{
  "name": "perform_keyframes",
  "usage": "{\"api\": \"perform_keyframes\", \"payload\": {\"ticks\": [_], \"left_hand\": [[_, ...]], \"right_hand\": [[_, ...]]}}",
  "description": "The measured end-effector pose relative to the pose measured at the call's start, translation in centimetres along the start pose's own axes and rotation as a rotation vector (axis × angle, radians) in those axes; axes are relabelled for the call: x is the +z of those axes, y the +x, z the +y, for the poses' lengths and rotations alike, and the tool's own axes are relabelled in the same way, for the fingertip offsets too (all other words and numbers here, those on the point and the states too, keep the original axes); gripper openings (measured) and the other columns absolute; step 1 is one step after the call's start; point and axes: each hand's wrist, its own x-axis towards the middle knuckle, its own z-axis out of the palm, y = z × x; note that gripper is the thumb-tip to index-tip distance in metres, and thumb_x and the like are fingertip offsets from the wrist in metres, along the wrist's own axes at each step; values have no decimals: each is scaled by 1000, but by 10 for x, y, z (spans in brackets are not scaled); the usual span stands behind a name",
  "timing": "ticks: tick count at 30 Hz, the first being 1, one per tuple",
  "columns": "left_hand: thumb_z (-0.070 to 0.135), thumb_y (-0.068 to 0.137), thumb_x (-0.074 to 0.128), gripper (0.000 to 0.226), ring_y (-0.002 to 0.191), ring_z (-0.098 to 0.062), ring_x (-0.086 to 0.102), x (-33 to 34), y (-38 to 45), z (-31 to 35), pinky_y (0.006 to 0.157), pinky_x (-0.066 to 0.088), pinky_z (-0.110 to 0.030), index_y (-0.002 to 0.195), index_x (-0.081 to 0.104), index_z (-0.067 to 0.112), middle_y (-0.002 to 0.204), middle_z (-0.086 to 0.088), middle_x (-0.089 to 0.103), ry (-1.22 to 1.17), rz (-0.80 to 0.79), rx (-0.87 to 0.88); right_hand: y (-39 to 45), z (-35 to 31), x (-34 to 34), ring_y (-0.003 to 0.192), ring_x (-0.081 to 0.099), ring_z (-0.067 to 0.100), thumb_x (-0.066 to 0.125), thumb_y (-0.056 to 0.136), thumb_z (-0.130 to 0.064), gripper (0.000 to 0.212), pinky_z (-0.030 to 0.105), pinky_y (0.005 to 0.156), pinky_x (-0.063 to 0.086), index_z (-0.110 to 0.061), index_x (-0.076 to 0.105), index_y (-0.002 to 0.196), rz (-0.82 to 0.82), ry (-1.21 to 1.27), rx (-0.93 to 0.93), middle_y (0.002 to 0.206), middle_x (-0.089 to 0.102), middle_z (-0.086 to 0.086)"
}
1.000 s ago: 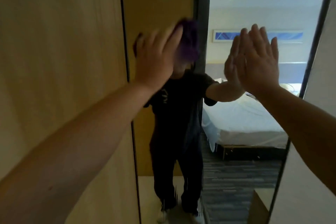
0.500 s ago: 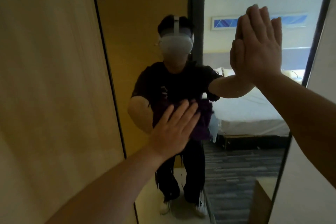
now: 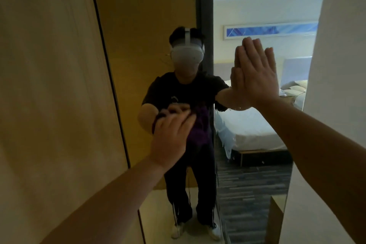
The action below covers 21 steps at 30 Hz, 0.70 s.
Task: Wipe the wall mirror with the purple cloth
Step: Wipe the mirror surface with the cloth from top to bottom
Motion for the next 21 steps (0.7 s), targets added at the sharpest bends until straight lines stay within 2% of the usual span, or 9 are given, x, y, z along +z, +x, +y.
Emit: {"api": "perform_keyframes", "payload": {"ticks": [3,6,8,10,12,14,18,21], "left_hand": [[5,87,60,48,118,-30,47,-28,89,-8,94,40,-46,134,51,11,131,-13,59,8,151,-29],[20,87,62,53,124,-30,45,-48,184,-11,100,39,-49,138,51,11,139,-11,54,85,179,-33],[26,90,50,58,137,-32,39,-50,228,-6,109,31,-48,146,43,13,152,-10,41,154,89,-41],[29,94,42,62,148,-30,21,-36,244,2,117,17,-47,153,30,15,161,-10,23,221,-39,-77],[38,95,34,63,149,-30,19,-16,237,11,120,14,-48,153,28,14,162,-11,21,293,-53,-91],[40,96,38,62,147,-30,23,3,210,22,120,18,-50,151,32,12,160,-12,27,298,-10,-36],[28,90,52,64,148,-31,23,49,96,66,119,19,-51,149,36,9,159,-13,27,265,-51,89],[21,89,61,62,148,-29,24,88,-17,102,119,21,-50,147,41,13,160,-9,25,292,-153,134]], "right_hand": [[1,14,-10,153,7,27,22,106,-39,58,43,124,-4,-9,21,156,29,14,58,164,17,13],[2,38,-18,153,9,30,17,106,-44,62,45,123,-5,-8,23,156,24,-40,109,164,18,13],[0,51,-23,152,10,32,7,105,-47,67,51,123,0,-7,26,154,-8,-49,78,163,20,15],[-3,61,-23,152,9,34,15,103,-46,65,55,122,3,-6,24,154,-35,-42,14,163,18,17],[-6,68,-17,153,0,30,38,98,-41,72,56,122,1,-9,11,157,-91,-72,-11,166,8,13],[-8,75,-11,153,-11,24,46,99,-38,79,53,123,-3,-13,1,158,-110,-120,-22,167,-3,7],[-9,76,-11,153,-4,26,24,107,-34,58,48,123,-7,-9,12,157,-36,-22,-69,166,5,10],[-11,76,-11,153,-1,27,19,108,-34,55,50,123,-3,-9,14,157,1,-7,-63,166,7,10]]}}
